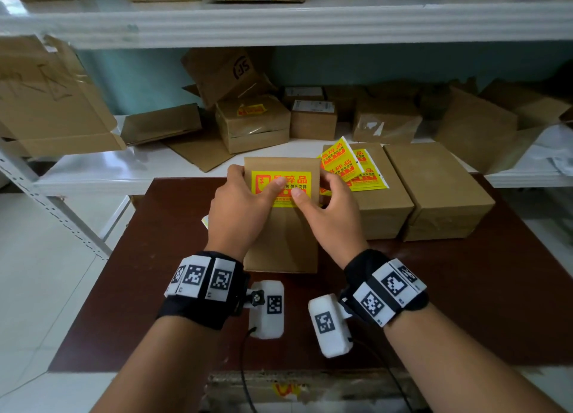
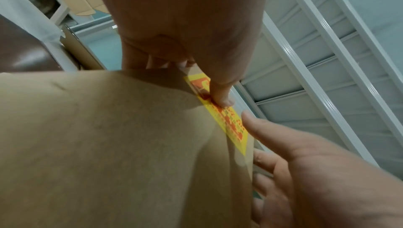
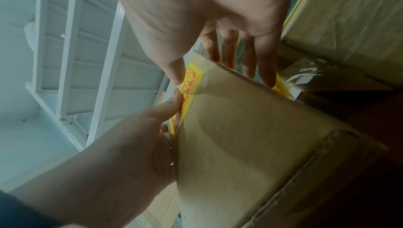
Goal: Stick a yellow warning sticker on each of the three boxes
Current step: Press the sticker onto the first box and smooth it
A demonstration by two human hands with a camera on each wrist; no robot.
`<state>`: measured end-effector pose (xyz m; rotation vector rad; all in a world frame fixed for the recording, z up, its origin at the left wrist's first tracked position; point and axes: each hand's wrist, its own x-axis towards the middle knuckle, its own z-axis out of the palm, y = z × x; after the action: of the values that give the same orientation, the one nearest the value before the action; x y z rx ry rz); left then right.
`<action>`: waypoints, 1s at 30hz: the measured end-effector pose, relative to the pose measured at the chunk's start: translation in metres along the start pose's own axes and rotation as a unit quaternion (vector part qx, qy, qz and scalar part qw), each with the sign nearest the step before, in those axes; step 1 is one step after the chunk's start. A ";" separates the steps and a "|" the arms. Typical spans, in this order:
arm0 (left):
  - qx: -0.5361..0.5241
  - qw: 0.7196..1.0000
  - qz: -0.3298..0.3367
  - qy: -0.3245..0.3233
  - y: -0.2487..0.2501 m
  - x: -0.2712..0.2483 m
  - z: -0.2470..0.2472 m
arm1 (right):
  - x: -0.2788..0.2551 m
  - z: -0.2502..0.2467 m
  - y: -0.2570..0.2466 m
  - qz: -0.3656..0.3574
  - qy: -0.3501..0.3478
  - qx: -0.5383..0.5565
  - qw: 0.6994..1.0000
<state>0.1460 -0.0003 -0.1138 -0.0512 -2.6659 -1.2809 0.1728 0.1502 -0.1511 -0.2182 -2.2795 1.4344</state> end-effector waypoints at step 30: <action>-0.071 0.997 0.020 0.000 0.002 0.003 0.007 | 0.010 -0.013 -0.006 0.034 0.009 -0.067 0.997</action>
<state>0.1425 0.0058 -0.1161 -0.1214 -2.5559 -1.4548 0.1698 0.1622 -0.1383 -0.3506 -2.3757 1.3082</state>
